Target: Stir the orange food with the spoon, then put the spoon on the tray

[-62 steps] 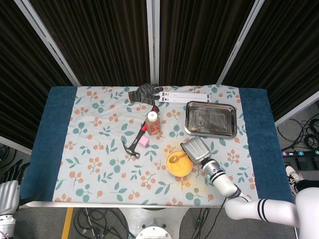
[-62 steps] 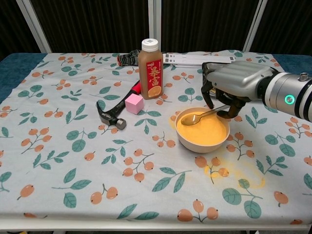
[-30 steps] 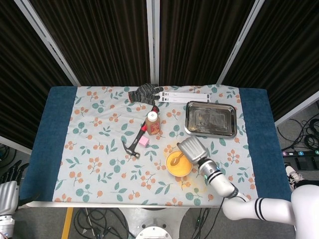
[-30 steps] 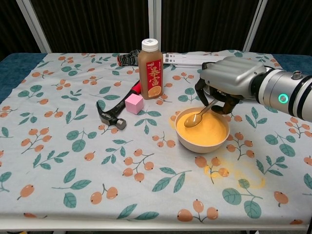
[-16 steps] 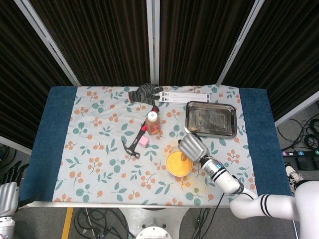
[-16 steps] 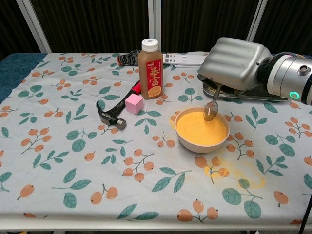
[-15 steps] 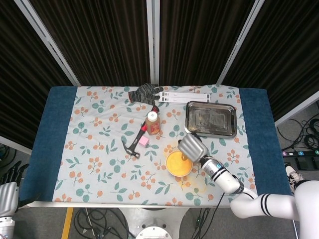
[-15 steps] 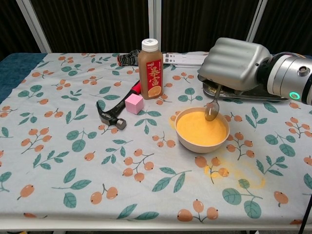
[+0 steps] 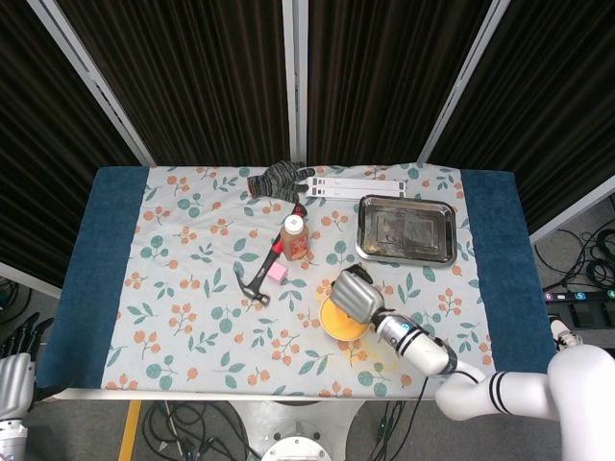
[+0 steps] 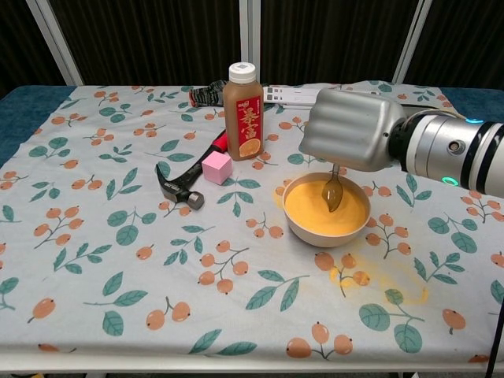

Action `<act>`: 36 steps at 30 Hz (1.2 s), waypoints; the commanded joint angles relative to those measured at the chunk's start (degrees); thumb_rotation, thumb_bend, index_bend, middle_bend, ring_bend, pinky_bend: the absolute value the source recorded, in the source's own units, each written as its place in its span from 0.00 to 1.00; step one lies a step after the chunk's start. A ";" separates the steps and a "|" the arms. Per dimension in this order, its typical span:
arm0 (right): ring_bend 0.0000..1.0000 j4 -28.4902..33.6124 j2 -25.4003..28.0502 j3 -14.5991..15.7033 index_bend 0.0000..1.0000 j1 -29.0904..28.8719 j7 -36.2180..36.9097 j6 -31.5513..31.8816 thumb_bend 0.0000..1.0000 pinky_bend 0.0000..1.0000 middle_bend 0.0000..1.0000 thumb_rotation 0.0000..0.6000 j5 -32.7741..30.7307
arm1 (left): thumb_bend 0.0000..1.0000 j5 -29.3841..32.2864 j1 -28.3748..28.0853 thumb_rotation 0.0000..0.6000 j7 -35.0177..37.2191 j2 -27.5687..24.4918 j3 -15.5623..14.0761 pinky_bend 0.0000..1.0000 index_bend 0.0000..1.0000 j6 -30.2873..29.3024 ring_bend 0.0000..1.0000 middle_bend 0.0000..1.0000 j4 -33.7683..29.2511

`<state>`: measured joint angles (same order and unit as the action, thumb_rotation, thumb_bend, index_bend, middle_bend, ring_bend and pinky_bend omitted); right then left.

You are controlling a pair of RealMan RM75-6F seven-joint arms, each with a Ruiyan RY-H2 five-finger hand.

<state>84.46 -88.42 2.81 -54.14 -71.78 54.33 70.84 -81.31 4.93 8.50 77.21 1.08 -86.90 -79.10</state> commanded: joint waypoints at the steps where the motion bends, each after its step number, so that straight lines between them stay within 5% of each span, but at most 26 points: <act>1: 0.73 -0.71 -1.23 -0.12 0.70 -0.02 -0.33 -0.45 0.38 0.90 0.84 1.00 -0.17 | 0.06 0.09 0.16 1.00 0.29 0.17 -0.07 0.15 0.19 0.02 0.11 0.14 0.34; 16: 0.73 2.37 0.74 -1.90 0.73 3.09 7.49 4.06 0.39 0.90 0.84 1.00 2.93 | 0.06 -0.46 -0.11 1.00 -0.03 0.09 0.22 0.15 0.19 -0.09 0.11 0.14 0.27; 25: 0.73 1.20 2.90 -1.00 0.73 2.33 2.86 1.57 0.39 0.90 0.84 1.00 3.51 | 0.06 -0.43 -0.11 1.00 -0.40 -0.04 0.15 0.15 0.19 0.03 0.11 0.14 -0.18; 36: 0.73 -1.39 -1.01 -0.73 0.74 1.02 -2.25 -1.46 0.39 0.89 0.84 1.00 3.17 | 0.06 0.11 0.20 1.00 0.92 0.49 0.04 0.15 0.19 0.50 0.11 0.14 1.15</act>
<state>83.34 -88.87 2.12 -52.96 -73.63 53.16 74.15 -81.23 5.10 9.36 77.67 1.13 -86.42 -78.01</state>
